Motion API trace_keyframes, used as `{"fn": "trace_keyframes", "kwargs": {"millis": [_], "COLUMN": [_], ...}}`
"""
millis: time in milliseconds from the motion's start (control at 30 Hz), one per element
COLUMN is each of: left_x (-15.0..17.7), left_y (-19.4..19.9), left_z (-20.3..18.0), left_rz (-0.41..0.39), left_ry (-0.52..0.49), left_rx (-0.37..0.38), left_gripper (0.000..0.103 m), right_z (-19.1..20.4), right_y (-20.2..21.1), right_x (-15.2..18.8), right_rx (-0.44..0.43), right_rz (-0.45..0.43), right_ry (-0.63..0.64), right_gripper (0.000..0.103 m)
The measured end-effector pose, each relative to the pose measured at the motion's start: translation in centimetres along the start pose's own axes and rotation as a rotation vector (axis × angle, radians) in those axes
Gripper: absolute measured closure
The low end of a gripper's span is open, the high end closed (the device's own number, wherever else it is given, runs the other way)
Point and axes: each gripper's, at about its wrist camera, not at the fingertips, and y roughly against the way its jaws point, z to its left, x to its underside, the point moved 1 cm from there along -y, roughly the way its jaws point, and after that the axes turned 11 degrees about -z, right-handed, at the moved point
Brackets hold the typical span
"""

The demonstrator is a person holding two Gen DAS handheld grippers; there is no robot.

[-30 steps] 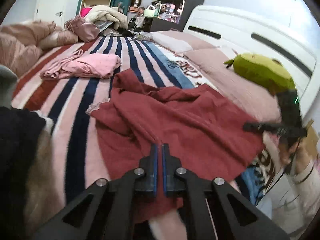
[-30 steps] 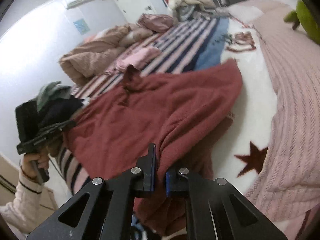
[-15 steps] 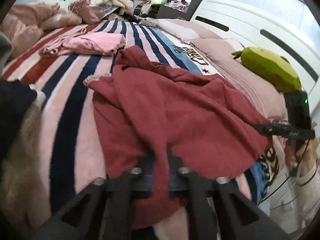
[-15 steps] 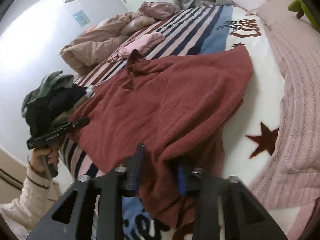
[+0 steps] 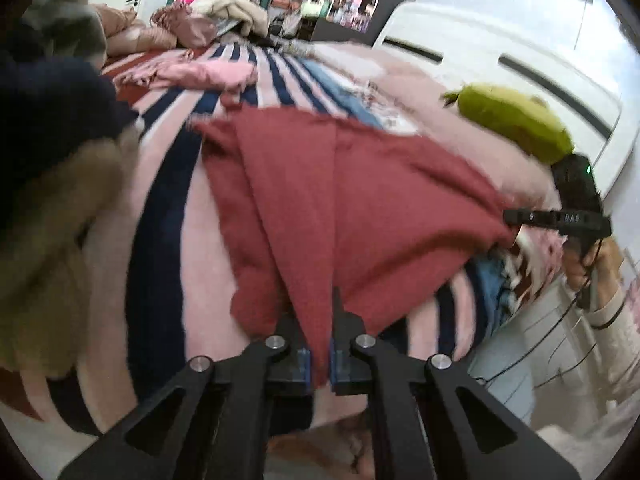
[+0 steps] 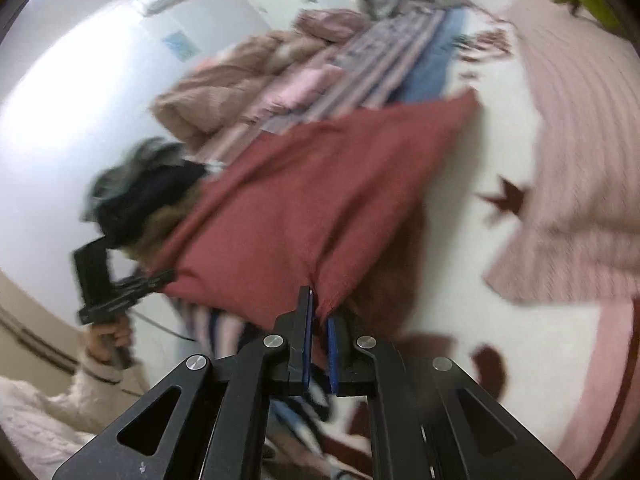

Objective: Fold small clothes

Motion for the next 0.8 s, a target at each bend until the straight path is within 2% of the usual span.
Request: {"fn": "trace_keyframes", "kwargs": {"millis": [33, 67, 100, 133, 167, 200, 233, 333, 400, 433, 467, 500, 533, 567, 733, 800], "left_x": [-0.1, -0.5, -1.0, -1.8, -2.6, -3.6, -4.3, -6.3, -6.7, -6.8, -6.9, -7.1, -7.3, -7.5, -7.0, -6.2], "left_y": [0.0, 0.1, 0.3, 0.5, 0.6, 0.4, -0.1, -3.6, -5.8, -6.7, -7.1, -7.2, -6.7, -5.7, -0.1, 2.0], "left_z": [-0.1, -0.2, -0.3, -0.3, -0.3, -0.2, 0.0, 0.8, 1.2, 1.5, 1.7, 1.8, 1.9, 1.5, -0.6, -1.0], "left_rz": [-0.008, -0.01, -0.017, -0.036, -0.056, -0.067, -0.065, -0.019, 0.005, 0.008, 0.008, 0.0, -0.018, -0.049, -0.123, -0.142], "left_ry": [0.001, 0.004, 0.004, -0.001, -0.005, -0.006, -0.001, 0.015, 0.018, 0.028, 0.033, 0.037, 0.042, 0.035, -0.03, -0.044], "left_rx": [0.007, 0.034, 0.055, 0.067, 0.081, 0.087, 0.081, 0.046, 0.013, -0.006, -0.021, -0.035, -0.027, -0.011, 0.033, 0.017], "left_gripper": [0.094, 0.08, 0.071, 0.057, 0.052, 0.052, 0.051, 0.051, 0.054, 0.069, 0.09, 0.099, 0.101, 0.102, 0.102, 0.102], "right_z": [-0.2, -0.5, -0.7, -0.7, -0.5, -0.3, 0.0, 0.0, -0.5, -0.6, -0.6, -0.6, -0.5, -0.4, 1.2, 2.0], "right_y": [-0.2, -0.1, 0.2, 0.5, 0.7, 0.7, 0.5, -2.0, -4.3, -4.9, -5.7, -6.0, -5.9, -5.6, -2.8, -1.9], "right_x": [0.0, 0.0, -0.2, -0.5, -1.0, -1.5, -2.0, -3.1, -3.4, -3.5, -3.6, -3.8, -4.0, -4.2, -4.5, -4.3], "right_rx": [0.019, 0.01, -0.008, -0.031, -0.045, -0.046, -0.032, -0.015, 0.023, 0.04, 0.057, 0.064, 0.062, 0.051, -0.027, -0.056], "right_rz": [0.001, -0.007, -0.015, -0.025, -0.04, -0.054, -0.059, -0.026, 0.003, 0.008, 0.007, -0.001, -0.021, -0.04, -0.082, -0.088], "right_ry": [-0.003, -0.029, -0.05, -0.067, -0.064, -0.049, -0.026, -0.031, -0.034, -0.028, -0.025, -0.025, -0.03, -0.034, 0.018, 0.035], "right_gripper": [0.099, 0.098, 0.097, 0.083, 0.058, 0.047, 0.044, 0.044, 0.051, 0.063, 0.077, 0.082, 0.092, 0.096, 0.1, 0.1]}}
